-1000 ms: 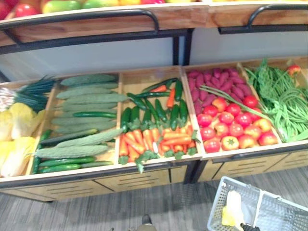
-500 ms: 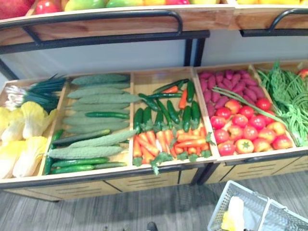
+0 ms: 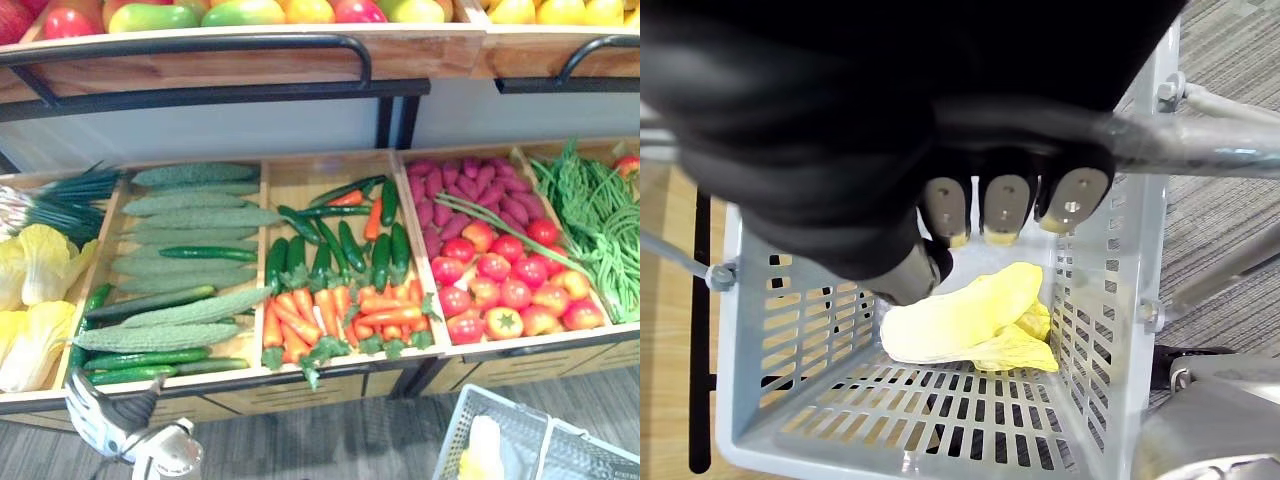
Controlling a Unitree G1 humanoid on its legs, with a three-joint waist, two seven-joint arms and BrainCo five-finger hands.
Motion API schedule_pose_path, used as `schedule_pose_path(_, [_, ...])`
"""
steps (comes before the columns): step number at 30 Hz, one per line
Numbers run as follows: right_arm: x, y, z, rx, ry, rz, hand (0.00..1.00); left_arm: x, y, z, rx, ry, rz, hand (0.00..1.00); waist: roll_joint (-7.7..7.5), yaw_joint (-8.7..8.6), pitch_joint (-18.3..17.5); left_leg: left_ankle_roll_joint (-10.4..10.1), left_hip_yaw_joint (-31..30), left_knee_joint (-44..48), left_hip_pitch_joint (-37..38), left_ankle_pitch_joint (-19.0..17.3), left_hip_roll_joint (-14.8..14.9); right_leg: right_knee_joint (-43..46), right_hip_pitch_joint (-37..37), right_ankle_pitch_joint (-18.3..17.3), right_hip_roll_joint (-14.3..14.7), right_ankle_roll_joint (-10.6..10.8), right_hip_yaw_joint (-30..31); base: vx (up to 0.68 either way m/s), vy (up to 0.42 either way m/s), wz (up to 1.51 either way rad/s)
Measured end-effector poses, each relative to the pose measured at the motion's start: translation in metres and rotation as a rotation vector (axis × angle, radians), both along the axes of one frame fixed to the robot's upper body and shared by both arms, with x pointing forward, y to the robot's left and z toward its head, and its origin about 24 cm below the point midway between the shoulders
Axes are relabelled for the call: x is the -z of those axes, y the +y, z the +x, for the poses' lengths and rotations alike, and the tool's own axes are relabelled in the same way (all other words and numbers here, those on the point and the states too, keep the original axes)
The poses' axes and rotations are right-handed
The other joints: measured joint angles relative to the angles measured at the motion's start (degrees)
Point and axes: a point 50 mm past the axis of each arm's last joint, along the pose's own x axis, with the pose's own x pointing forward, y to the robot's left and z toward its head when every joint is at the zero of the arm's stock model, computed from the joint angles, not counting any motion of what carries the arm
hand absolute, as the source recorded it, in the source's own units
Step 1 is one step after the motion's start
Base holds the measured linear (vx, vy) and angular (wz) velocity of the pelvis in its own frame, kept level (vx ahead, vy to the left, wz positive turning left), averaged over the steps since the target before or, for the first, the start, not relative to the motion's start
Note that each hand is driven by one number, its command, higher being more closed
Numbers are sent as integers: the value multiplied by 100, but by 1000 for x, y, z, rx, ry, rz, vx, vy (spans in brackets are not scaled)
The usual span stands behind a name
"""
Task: Pick vegetable in the basket
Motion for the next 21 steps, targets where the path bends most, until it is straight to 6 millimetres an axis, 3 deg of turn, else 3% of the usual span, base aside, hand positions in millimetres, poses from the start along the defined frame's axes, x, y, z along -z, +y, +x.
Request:
schedule_pose_path(5, [1,-1,-5,-25,29,0,100,-49,-5,8,18,-190,153,0,-4,-6,-166,-7,-14,-6,-19,0,55,40,-52,-4,46,-7,119,-21,-11,-2])
schedule_pose_path(11, [1,-4,-7,-28,30,-6,100,-89,-20,21,101,-346,258,0,-11,-82,-277,-132,-1,-37,-138,48,128,121,-262,-4,118,-6,329,-79,-26,-8])
schedule_pose_path(16, [-1,-11,-6,-36,30,-23,100,-99,-39,51,336,-349,310,0,45,-293,-295,-117,-7,-36,-199,159,170,10,-324,20,187,4,389,-74,-30,-4])
schedule_pose_path(21, [-3,-18,-7,-42,34,-38,100,-107,-57,73,610,-324,362,0,95,-353,-305,-123,166,-34,-198,155,190,-174,-390,101,241,-38,616,-17,-5,-23])
